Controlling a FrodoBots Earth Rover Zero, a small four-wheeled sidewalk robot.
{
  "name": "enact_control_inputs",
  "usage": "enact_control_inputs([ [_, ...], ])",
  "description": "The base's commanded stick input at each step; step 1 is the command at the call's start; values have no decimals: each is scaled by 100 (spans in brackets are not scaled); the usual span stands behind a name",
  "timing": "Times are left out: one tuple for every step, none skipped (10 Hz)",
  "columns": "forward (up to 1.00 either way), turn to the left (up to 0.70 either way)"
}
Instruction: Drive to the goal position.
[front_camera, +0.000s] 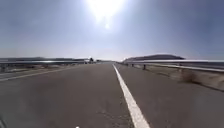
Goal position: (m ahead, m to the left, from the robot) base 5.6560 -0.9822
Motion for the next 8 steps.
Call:
enact_control_inputs([
  [70,0],
  [70,0],
  [70,0],
  [70,0],
  [70,0],
  [70,0],
  [70,0],
  [70,0],
])
